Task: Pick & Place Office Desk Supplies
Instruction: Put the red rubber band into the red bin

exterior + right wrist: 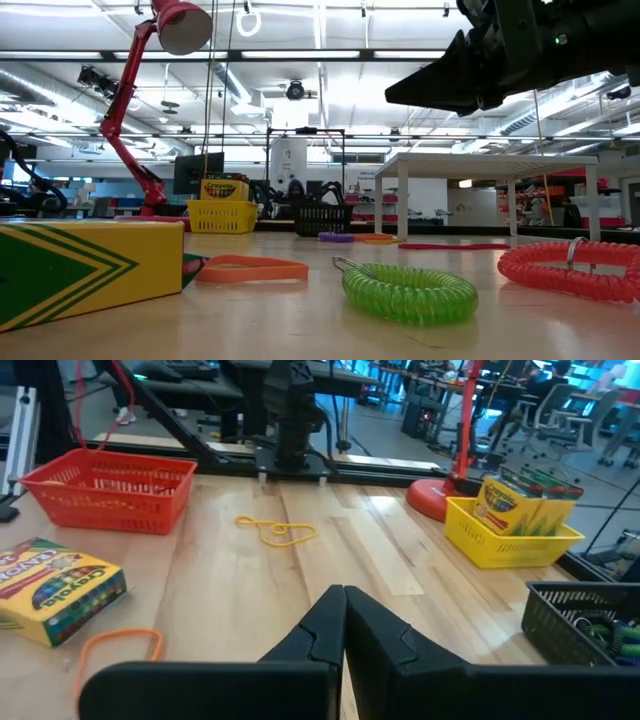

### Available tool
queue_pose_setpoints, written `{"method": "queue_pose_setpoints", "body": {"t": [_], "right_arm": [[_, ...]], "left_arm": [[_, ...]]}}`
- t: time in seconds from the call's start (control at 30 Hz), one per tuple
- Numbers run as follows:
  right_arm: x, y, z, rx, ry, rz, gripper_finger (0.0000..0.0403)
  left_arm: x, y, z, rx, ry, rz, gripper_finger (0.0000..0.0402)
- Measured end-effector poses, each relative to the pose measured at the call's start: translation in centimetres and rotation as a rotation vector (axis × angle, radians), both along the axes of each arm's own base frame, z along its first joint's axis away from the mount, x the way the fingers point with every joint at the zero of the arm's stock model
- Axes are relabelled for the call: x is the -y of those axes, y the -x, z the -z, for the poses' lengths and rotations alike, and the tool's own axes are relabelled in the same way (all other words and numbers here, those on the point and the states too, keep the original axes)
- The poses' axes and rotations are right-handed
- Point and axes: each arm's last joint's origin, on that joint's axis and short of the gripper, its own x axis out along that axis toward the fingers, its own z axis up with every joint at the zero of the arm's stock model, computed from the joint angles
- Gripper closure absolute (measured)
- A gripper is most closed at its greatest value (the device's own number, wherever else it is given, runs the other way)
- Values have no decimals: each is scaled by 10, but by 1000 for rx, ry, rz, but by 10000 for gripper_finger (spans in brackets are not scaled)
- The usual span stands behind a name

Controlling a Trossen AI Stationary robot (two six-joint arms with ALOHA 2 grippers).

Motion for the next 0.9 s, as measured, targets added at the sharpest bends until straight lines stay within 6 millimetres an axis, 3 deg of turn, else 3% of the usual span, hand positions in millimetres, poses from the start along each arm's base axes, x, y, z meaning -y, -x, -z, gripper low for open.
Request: {"method": "queue_pose_setpoints", "body": {"t": [0.2,0.5,0.9], "right_arm": [[0,0,0,0,0,0,384],[0,0,0,0,0,0,384],[-1,0,0,-3,-5,-25,384]], "left_arm": [[16,7,12,32,-50,1,397],[31,1,38,5,-126,5,398],[36,0,58,-9,-142,-7,398]]}}
